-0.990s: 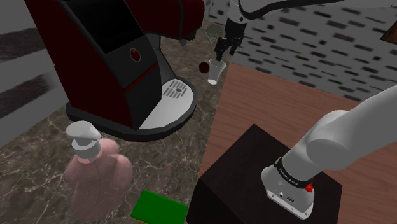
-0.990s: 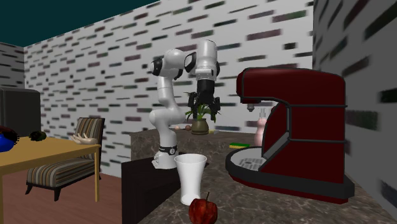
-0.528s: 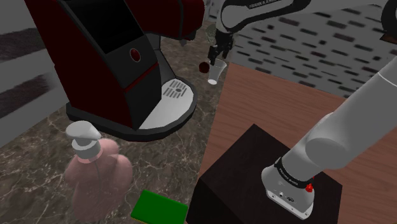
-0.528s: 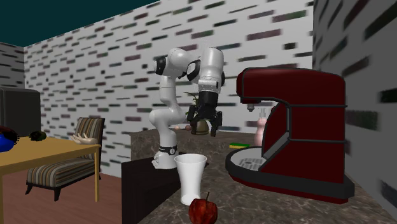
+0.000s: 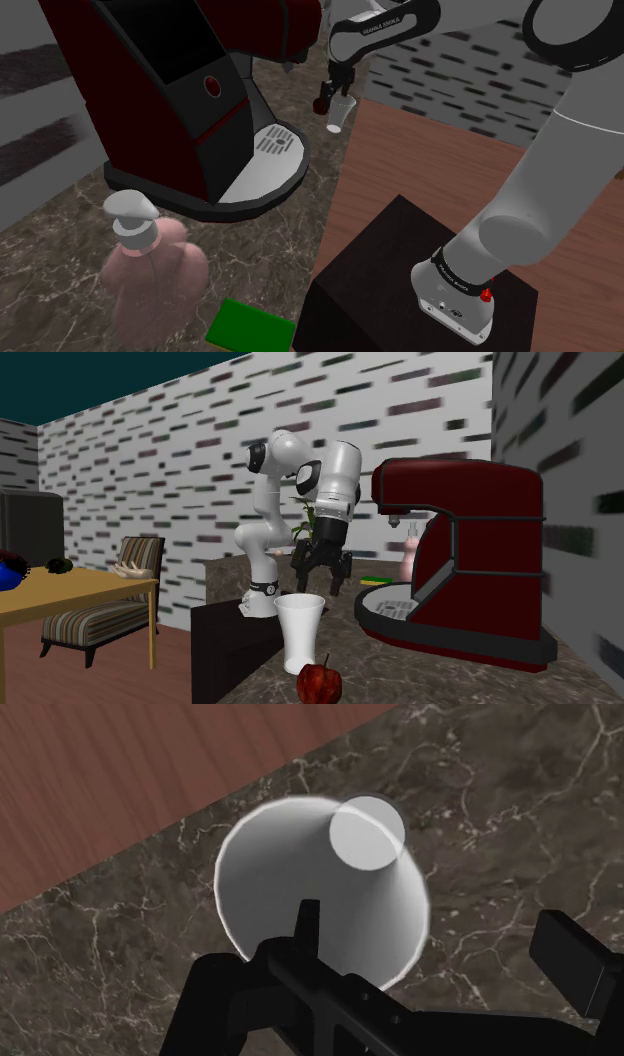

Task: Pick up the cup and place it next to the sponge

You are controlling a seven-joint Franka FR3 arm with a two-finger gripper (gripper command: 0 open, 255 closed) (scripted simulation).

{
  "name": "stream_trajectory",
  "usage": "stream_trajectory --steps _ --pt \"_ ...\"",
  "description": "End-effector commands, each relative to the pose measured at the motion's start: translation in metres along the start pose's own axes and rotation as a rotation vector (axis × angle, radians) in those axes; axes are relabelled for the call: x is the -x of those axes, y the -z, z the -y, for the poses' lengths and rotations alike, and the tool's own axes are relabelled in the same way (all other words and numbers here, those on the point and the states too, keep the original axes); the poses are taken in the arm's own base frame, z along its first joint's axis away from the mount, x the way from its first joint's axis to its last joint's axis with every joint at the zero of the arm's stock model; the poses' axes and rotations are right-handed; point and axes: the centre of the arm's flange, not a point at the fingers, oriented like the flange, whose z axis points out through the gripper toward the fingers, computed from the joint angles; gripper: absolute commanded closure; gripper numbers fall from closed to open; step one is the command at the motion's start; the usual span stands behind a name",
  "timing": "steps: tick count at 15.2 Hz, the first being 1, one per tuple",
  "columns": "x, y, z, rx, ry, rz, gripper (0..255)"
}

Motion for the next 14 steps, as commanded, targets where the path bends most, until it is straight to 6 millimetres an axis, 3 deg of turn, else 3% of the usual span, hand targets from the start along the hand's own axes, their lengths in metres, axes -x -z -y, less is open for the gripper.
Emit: stream_trajectory --steps 1,5,13,14 --pt "-0.001 -0.012 0.000 0.002 0.001 0.000 0" --pt "-0.001 -0.036 0.000 0.002 0.001 0.000 0" --pt "-0.001 -0.036 0.000 0.002 0.001 0.000 0" --pt "-0.001 -0.036 0.000 0.002 0.001 0.000 255"
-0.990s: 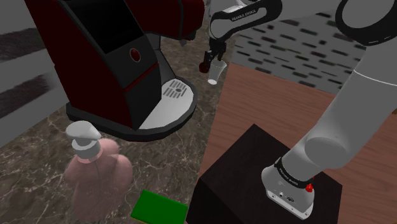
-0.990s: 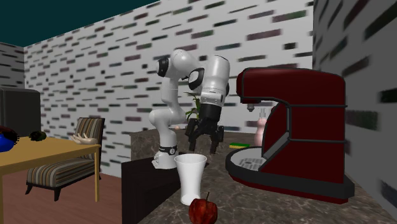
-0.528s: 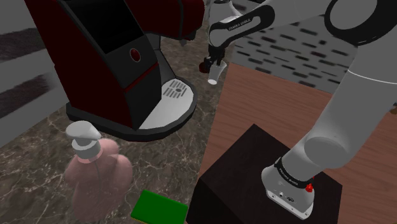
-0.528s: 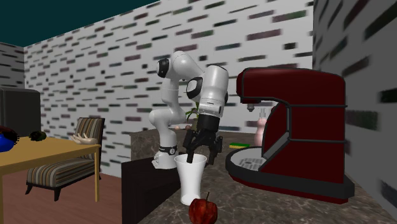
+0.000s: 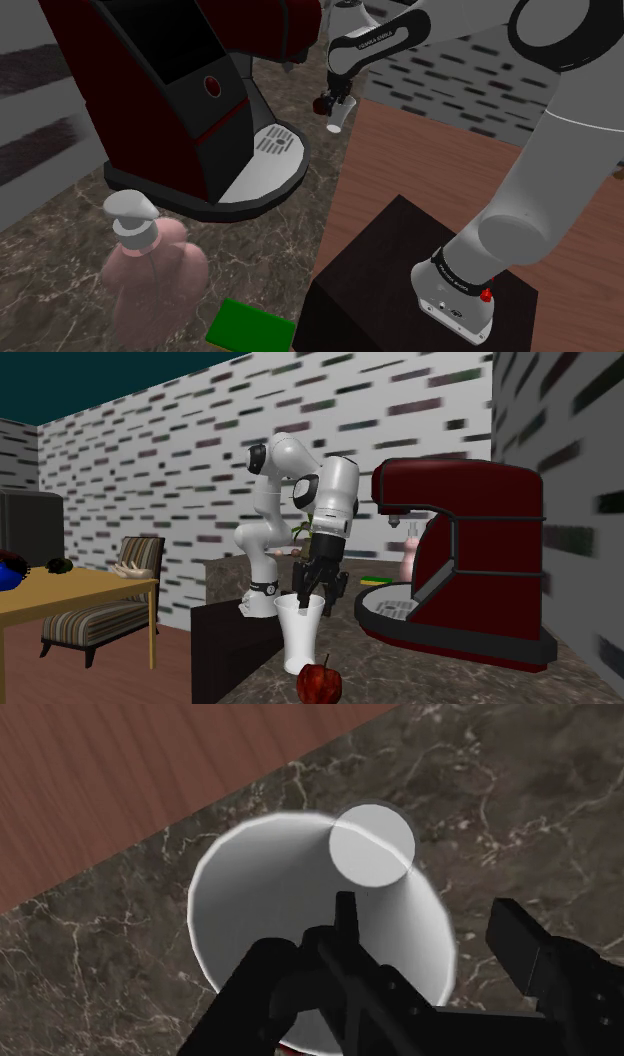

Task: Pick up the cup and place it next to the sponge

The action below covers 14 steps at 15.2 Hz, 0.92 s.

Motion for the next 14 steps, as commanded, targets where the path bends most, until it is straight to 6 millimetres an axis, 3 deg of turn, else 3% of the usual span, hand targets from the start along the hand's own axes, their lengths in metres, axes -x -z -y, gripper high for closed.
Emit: stream_trajectory --steps 1,9,14 --pt "0.000 0.000 0.000 0.000 0.000 0.000 255" --pt "0.000 0.000 0.000 0.000 0.000 0.000 255" --pt "0.000 0.025 -0.007 0.000 0.000 0.000 255"
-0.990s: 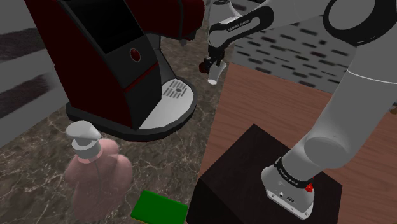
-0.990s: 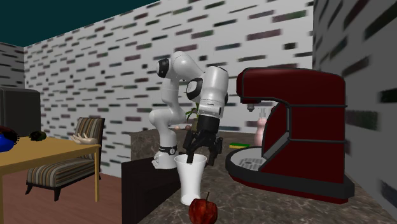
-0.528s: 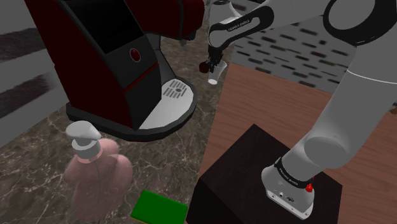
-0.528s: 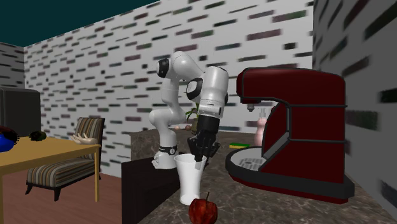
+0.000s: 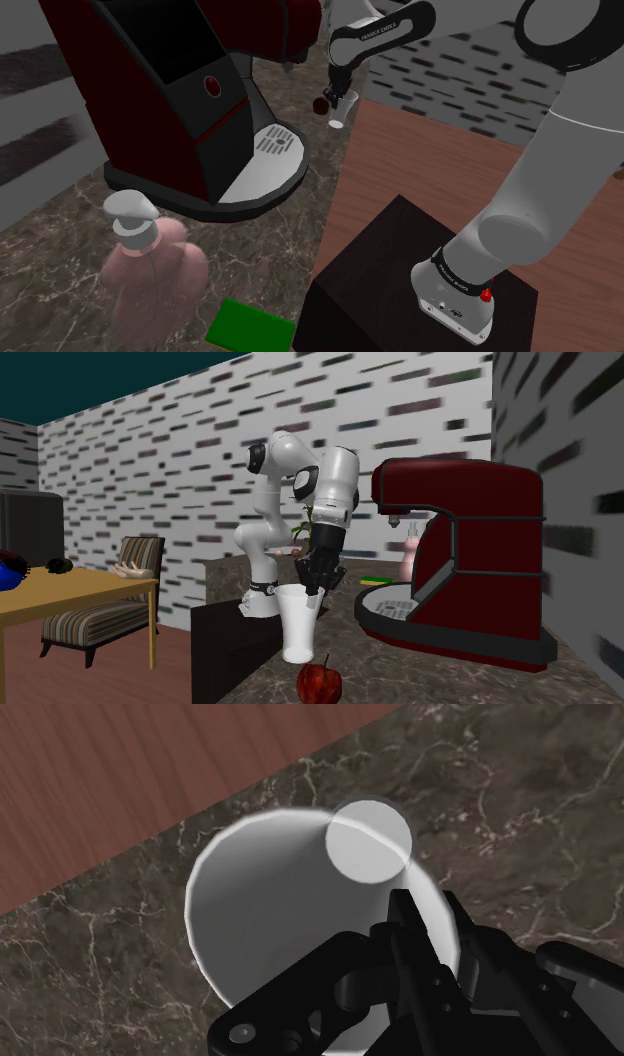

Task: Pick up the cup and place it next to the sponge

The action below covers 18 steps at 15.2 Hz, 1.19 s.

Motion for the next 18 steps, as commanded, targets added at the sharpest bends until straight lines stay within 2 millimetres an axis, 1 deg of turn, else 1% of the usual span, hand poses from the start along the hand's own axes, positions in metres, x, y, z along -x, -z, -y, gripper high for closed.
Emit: stream_trajectory --steps 1,18 --pt "0.000 0.010 -0.003 0.000 0.000 0.000 255" --pt "-0.001 0.097 -0.026 0.000 0.000 0.000 255"
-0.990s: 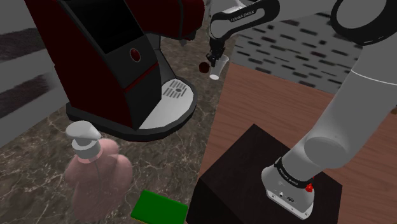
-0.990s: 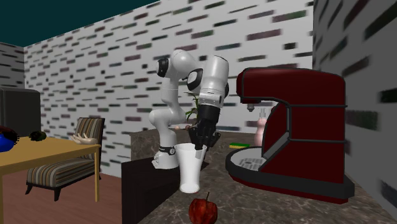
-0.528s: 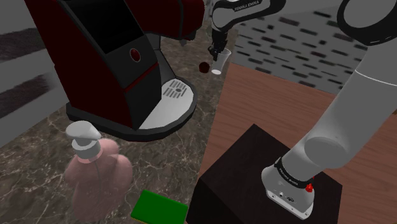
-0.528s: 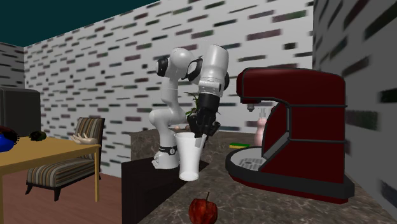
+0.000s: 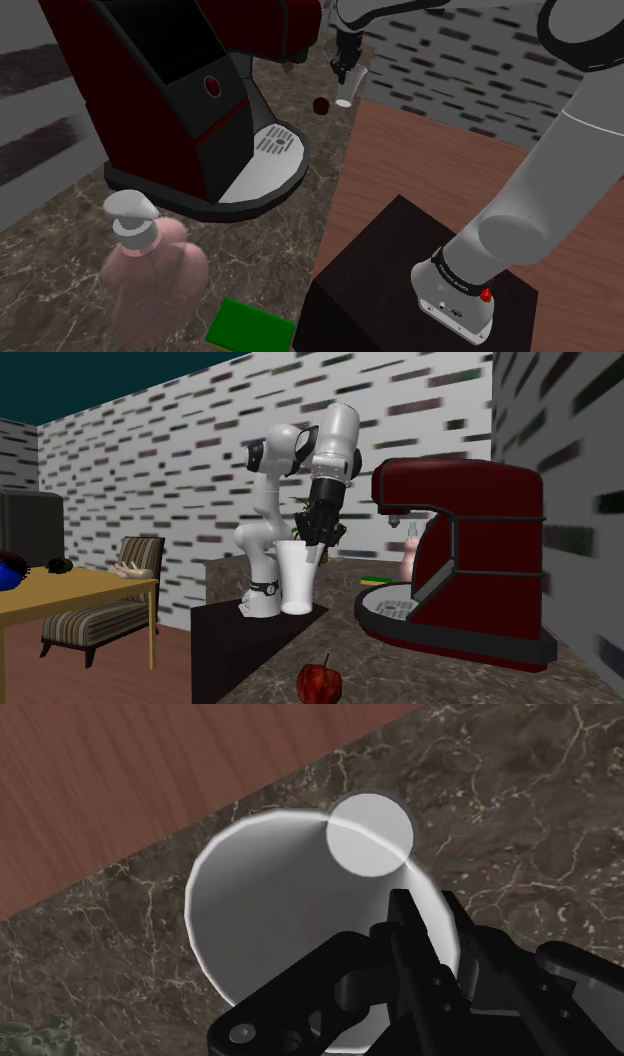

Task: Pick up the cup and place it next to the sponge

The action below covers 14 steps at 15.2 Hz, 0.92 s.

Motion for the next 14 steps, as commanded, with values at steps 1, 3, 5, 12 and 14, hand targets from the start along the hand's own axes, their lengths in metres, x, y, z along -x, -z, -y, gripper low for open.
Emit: stream_trajectory --steps 1,3,5,12,14 --pt "0.001 0.011 -0.002 0.000 0.000 0.000 255" --pt "0.001 0.021 -0.004 0.000 0.000 0.000 255" --pt "0.000 0.031 -0.007 0.000 0.000 0.000 255" --pt "0.000 0.067 -0.017 0.000 0.000 0.000 255" --pt "0.000 0.077 -0.019 0.000 0.000 0.000 255"
